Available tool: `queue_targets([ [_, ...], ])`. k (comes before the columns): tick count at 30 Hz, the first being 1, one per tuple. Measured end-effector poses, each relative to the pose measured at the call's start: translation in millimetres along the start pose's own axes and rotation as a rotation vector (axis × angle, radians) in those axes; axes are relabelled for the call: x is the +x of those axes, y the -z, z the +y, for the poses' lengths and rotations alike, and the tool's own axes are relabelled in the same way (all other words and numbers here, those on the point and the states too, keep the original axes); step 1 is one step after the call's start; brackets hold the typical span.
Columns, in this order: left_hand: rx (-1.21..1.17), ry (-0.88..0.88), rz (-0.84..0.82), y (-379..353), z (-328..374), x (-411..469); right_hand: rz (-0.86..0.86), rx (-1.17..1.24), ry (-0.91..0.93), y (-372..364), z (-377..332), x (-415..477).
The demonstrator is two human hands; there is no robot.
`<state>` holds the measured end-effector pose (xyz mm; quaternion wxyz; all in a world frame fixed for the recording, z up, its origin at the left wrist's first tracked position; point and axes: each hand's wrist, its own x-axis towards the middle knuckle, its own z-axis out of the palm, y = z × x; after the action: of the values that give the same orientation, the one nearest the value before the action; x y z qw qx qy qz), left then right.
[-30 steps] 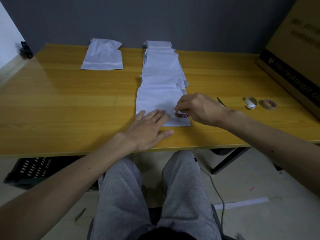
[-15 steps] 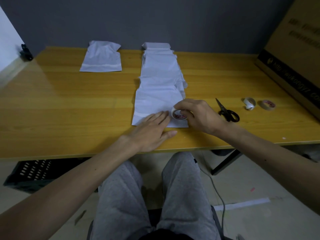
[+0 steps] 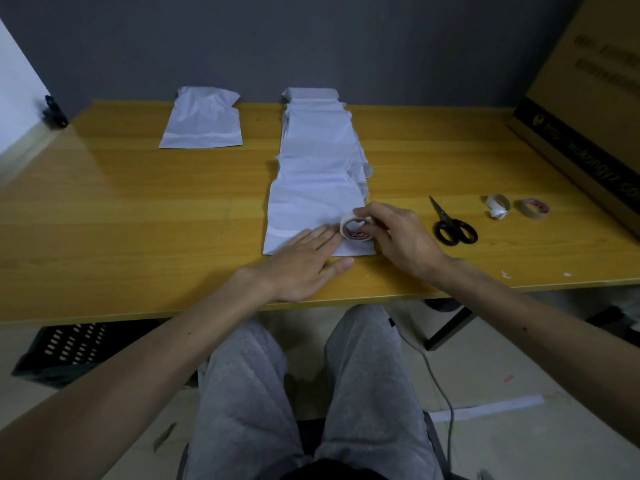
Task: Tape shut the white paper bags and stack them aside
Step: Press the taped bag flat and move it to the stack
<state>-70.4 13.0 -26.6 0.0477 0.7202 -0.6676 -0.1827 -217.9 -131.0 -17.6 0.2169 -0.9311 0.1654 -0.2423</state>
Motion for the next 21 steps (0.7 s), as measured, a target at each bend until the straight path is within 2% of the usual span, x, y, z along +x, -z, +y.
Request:
queue_targets([
  [7,0.007,0.006,0.003,0.2,1.3,0.3,-0.021,-0.041,0.106,2.4,2.8,-0.3],
  [21,-0.015,0.01,0.015,-0.5,0.9,-0.7,-0.113,-0.143,0.116,16.5,7.2,-3.2],
])
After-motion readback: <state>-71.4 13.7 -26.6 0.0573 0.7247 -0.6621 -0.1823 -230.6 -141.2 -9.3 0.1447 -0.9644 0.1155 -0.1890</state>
